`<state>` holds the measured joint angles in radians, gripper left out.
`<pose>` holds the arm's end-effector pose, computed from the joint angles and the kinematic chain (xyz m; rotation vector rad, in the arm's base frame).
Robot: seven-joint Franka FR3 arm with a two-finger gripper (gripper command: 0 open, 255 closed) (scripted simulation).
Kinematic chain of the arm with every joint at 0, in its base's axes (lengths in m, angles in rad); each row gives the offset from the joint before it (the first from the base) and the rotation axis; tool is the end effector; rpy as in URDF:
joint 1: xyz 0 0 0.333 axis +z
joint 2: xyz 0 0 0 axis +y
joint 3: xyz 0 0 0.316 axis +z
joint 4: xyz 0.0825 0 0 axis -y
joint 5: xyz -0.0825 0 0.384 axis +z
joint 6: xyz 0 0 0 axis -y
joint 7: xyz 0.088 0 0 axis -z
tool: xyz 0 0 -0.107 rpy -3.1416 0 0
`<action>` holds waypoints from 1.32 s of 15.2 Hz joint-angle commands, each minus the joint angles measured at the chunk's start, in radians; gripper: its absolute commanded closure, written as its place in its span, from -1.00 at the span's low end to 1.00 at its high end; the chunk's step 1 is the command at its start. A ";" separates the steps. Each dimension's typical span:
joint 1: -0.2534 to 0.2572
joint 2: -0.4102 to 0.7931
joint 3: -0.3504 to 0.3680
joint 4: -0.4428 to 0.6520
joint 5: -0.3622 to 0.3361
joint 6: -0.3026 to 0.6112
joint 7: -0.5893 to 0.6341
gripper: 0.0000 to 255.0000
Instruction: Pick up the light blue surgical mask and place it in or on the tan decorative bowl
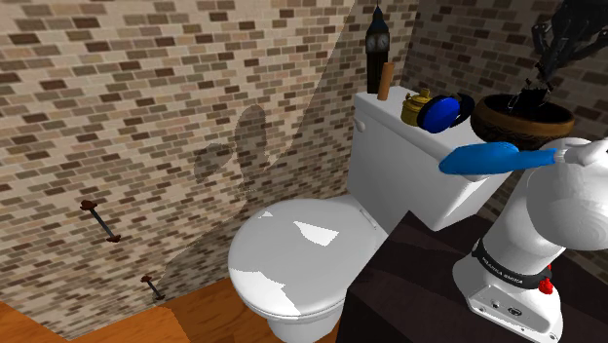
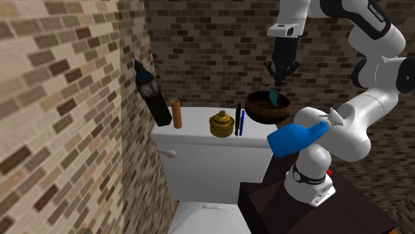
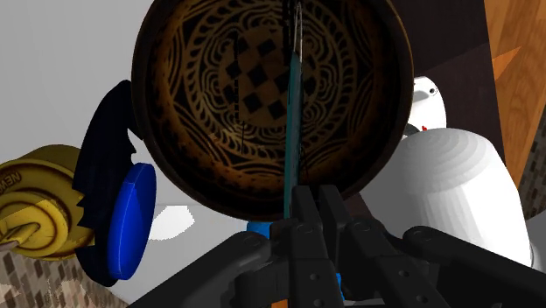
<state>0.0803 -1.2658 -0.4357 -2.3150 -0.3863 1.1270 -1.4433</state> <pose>0.1054 -0.1905 0.6256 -2.5525 -1.7557 -0.0847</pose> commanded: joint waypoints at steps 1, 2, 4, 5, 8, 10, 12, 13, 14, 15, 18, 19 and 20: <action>0.000 0.000 0.000 0.000 0.000 0.000 0.000 1.00; 0.000 0.000 0.000 0.000 0.000 0.000 0.000 1.00; 0.000 0.000 0.000 0.000 0.000 0.000 0.000 -1.00; 0.000 0.000 0.000 0.000 0.000 0.000 0.000 -1.00; 0.000 0.000 0.000 0.000 0.000 0.000 0.000 -1.00; 0.013 0.050 0.014 0.088 0.016 -0.038 -0.007 -1.00; 0.025 0.096 0.025 0.171 0.028 -0.074 -0.014 -1.00; 0.025 0.096 0.025 0.171 0.028 -0.074 -0.014 -1.00; 0.025 0.096 0.025 0.171 0.028 -0.074 -0.014 -1.00; 0.025 0.096 0.025 0.171 0.028 -0.074 -0.014 -1.00; 0.025 0.096 0.025 0.171 0.028 -0.074 -0.014 -1.00; 0.025 0.096 0.025 0.171 0.028 -0.074 -0.014 -1.00; 0.025 0.096 0.025 0.171 0.028 -0.074 -0.014 -1.00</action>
